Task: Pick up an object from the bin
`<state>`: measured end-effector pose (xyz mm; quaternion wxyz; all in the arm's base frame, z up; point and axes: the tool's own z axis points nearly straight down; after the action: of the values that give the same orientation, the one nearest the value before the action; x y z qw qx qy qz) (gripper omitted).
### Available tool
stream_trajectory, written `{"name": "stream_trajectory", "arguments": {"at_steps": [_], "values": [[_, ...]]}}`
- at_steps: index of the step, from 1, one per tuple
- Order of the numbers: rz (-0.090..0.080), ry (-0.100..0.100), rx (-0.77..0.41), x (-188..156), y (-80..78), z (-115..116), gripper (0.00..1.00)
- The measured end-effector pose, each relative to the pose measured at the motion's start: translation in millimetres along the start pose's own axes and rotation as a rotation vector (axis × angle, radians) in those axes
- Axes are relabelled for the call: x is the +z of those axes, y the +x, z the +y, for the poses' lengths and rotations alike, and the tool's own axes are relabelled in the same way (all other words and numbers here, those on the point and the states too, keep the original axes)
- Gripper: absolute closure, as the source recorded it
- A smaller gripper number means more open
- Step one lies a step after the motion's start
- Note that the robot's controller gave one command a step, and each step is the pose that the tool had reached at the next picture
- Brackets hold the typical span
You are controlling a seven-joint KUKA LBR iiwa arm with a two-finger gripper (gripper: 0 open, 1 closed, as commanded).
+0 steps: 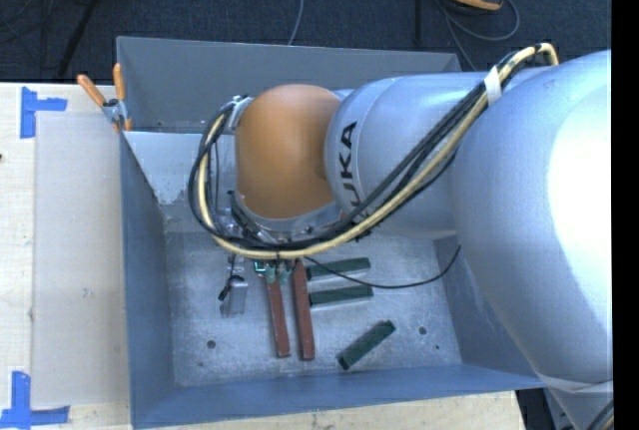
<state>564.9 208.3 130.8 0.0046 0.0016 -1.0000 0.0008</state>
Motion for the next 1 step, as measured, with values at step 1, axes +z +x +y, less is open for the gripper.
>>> {"name": "stream_trajectory", "arguments": {"at_steps": [1], "values": [[-0.002,0.002,0.080,26.8,25.2,-53.7,0.00]]}}
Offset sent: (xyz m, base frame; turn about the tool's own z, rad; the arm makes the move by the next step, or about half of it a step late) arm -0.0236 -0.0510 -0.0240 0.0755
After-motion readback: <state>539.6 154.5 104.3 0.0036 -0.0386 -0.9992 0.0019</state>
